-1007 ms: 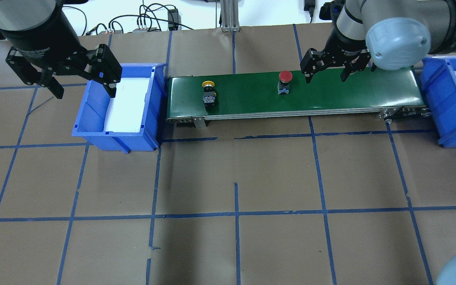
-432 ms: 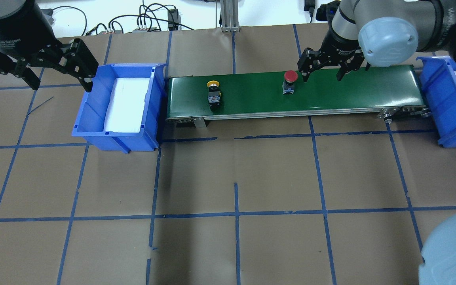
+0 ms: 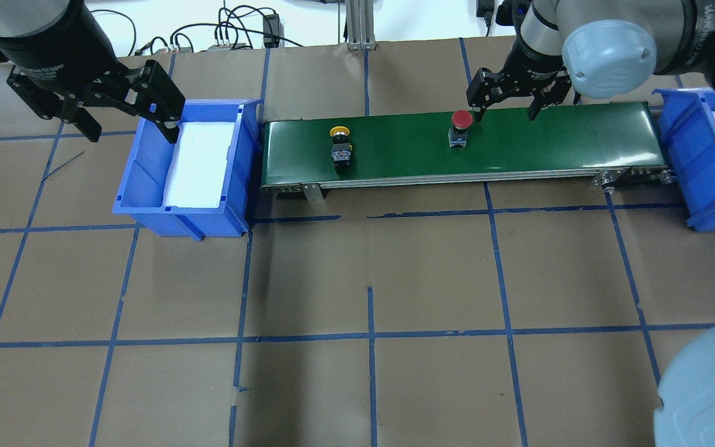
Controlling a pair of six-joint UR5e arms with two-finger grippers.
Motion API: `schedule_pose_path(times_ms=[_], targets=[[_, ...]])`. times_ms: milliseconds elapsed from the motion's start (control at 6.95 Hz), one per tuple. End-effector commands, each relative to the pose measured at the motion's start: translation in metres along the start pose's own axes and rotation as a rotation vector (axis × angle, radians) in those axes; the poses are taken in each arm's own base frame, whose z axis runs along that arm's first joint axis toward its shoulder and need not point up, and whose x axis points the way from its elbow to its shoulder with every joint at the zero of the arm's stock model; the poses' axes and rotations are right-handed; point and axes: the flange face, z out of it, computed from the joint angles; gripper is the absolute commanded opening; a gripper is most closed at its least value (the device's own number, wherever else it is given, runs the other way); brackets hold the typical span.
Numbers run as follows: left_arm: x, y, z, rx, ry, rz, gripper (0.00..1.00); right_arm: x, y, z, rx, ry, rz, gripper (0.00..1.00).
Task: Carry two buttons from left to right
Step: 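Lower the right gripper onto the red button while the left gripper withdraws, then grasp the red button with the right gripper and lift it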
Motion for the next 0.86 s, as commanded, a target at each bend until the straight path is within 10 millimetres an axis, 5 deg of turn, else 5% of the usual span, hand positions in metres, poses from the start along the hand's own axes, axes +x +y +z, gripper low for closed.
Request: schedule_pose_path(times_ms=[0, 144, 720], targets=[[-0.007, 0.001, 0.032, -0.065, -0.022, -0.009, 1.00, 0.002, -0.008, 0.019, -0.018, 0.000, -0.001, 1.00], [-0.012, -0.002, 0.052, -0.072, -0.044, -0.015, 1.00, 0.003, -0.011, 0.028, -0.026, 0.001, 0.000, 1.00], [-0.003, -0.010, 0.068, -0.017, -0.045, -0.012, 1.00, 0.005, -0.024, 0.037, -0.030, -0.003, 0.005, 1.00]])
